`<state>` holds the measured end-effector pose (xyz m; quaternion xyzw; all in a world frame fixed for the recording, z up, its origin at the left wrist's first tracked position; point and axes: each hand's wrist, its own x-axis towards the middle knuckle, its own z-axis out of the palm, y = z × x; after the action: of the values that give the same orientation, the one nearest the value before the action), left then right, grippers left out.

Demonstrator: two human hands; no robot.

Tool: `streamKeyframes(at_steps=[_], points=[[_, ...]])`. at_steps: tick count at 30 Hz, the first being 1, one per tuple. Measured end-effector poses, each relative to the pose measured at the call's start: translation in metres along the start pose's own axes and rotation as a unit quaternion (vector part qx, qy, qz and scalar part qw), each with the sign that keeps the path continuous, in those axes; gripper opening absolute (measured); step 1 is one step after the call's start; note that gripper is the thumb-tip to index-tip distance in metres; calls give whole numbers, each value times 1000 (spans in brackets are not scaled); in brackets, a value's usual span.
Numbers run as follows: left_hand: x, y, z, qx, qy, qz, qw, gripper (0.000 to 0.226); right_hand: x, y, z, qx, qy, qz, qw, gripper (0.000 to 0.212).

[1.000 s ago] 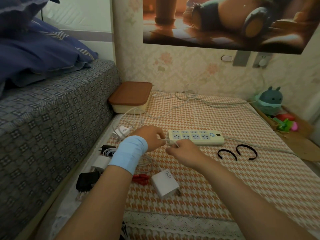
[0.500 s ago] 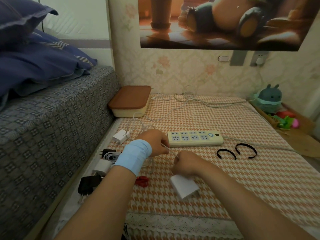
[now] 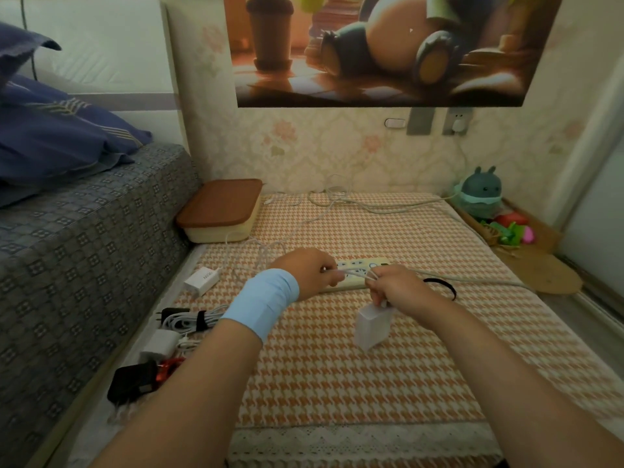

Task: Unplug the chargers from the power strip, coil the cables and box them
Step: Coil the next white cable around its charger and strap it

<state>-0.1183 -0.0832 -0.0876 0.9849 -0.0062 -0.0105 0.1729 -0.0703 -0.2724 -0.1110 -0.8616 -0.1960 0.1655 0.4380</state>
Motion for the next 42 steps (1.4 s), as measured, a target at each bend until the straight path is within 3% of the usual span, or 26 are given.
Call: streamKeyframes(at_steps=[3,7,10,15,19,22,28,33,36,38,42], points=[[2,6,-7,-48,28,16,998,32,-3,-1,-4,97,-7,-5,995,40],[-3,11,-13,-122,48,16,991,30,-6,-6,-8,192,-88,-33,977,38],[-7,10,-21,-122,42,19,991,29,-10,-6,-13,182,-130,-46,974,50],[-22,10,-35,-151,26,30,988,20,-21,-12,-12,209,-195,-51,957,33],[-33,12,-45,-121,17,23,992,24,-26,-19,-19,243,-249,-30,937,36],[-42,10,-54,-128,-4,-16,992,35,-31,-27,-26,263,-238,5,935,32],[-61,7,-65,-152,-140,-94,974,43,-33,-42,-34,283,-157,47,945,35],[-70,-7,-65,-251,-159,-69,953,36,-35,-47,-26,270,-68,37,960,43],[-73,-12,-65,-313,-110,-51,942,39,-35,-44,-19,263,-24,28,964,42],[-74,-14,-61,-459,-54,-49,885,37,-35,-42,-14,219,-11,21,975,44],[-72,-16,-46,-728,-45,-33,683,28,-32,-39,-6,153,-40,-11,987,43]])
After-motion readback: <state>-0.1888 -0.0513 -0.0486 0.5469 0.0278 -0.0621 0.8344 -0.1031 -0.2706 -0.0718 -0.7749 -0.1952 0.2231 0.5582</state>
